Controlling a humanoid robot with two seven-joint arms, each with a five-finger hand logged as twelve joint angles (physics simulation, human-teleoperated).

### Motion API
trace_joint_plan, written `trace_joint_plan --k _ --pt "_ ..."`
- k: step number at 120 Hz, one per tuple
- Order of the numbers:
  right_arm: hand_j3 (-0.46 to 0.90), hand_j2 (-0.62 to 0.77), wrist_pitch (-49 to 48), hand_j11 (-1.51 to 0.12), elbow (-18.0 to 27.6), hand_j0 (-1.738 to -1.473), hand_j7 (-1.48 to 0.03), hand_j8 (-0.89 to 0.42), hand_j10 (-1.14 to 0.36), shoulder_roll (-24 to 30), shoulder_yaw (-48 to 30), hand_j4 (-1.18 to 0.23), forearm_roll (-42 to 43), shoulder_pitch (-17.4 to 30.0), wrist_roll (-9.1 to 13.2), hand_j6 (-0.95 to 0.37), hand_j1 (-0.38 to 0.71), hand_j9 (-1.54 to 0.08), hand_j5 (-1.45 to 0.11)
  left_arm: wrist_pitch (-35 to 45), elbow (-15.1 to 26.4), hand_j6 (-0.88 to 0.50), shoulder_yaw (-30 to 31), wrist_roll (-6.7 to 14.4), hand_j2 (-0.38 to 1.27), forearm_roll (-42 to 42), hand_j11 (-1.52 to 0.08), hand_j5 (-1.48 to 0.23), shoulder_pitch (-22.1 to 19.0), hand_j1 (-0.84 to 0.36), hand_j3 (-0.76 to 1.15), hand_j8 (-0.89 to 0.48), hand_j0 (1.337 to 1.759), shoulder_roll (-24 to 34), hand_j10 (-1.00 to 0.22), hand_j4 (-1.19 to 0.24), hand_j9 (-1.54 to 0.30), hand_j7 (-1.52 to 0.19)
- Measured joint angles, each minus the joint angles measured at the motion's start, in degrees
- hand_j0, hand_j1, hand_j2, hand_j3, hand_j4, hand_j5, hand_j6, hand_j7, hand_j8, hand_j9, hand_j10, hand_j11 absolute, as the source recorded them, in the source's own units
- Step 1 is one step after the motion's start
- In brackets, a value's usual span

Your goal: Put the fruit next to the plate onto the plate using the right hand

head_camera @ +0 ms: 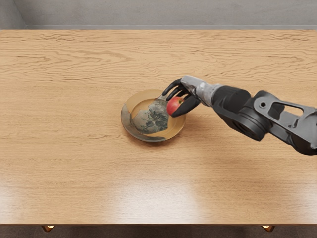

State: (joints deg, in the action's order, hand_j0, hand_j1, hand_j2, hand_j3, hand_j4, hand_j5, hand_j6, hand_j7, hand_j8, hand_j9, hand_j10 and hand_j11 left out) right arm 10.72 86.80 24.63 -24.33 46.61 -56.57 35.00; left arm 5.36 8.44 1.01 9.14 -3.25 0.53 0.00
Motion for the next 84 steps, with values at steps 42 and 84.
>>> trace_joint_plan --k 42,84 --pt "0.0 0.03 6.22 -0.69 -2.35 -1.657 -0.68 -0.41 -0.46 -5.51 0.65 -0.52 0.29 2.17 0.0 -0.52 0.23 -0.69 -0.69 0.0 0.0 -0.01 0.0 0.0 0.0 0.0 -0.01 -0.01 0.0 0.34 0.0 -0.01 1.658 0.0 -0.01 -0.01 -0.01 -0.01" --pt "0.0 -0.02 7.18 -0.3 -4.86 -1.658 -0.3 -0.21 -0.22 -7.59 -0.04 -0.23 0.28 1.87 0.0 -0.23 -0.08 -0.3 -0.3 0.0 0.0 -0.01 0.0 0.0 0.0 0.0 -0.01 -0.01 0.0 0.34 0.0 -0.01 1.658 0.0 -0.01 -0.01 -0.01 -0.01"
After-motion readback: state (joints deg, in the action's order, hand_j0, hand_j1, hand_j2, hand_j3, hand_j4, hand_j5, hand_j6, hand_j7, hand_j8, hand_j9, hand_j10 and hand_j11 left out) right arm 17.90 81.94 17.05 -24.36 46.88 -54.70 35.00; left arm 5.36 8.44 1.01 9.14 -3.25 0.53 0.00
